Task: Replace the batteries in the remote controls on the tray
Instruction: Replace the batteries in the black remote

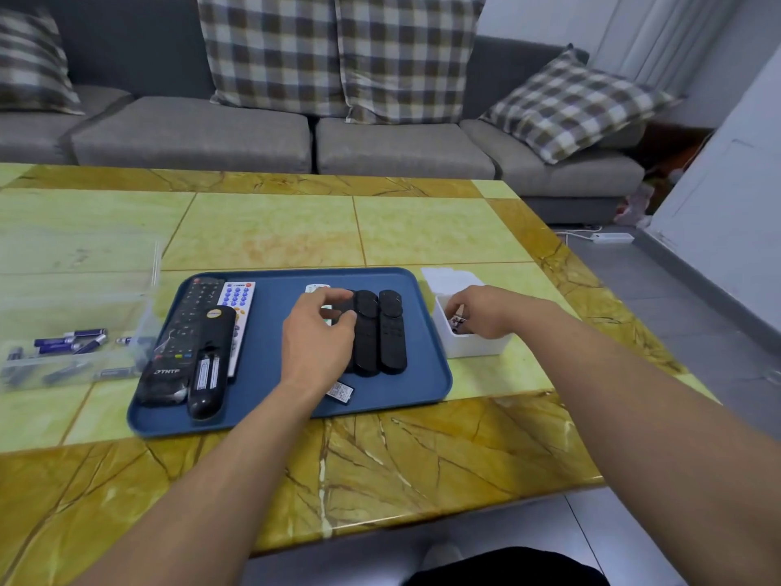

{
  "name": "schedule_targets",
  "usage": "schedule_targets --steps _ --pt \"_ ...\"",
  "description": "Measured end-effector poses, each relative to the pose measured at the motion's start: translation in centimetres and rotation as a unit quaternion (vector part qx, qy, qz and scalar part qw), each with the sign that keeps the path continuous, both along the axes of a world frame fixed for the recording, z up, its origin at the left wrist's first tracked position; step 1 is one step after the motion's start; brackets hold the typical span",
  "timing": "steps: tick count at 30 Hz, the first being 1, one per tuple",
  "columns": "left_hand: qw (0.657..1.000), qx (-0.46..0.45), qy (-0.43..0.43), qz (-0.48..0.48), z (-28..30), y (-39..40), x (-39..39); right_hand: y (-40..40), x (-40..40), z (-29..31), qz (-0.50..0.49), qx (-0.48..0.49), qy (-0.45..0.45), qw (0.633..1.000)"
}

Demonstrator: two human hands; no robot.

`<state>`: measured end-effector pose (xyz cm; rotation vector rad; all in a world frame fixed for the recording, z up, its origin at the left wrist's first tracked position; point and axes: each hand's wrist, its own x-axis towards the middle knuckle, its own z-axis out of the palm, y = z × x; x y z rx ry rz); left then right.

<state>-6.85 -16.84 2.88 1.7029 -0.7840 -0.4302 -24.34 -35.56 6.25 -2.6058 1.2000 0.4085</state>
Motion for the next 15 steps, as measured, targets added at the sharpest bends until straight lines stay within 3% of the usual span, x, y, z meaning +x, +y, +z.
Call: schedule_targets --steps 8,15 --pt "1.000 -0.001 0.010 -0.005 0.0 0.1 -0.4 0.2 0.4 0.3 -0.034 -0.056 -0.003 0.998" --pt "1.000 -0.004 0.013 -0.009 0.1 0.4 -0.2 0.5 1.0 1.5 -0.098 -0.041 0.045 0.993"
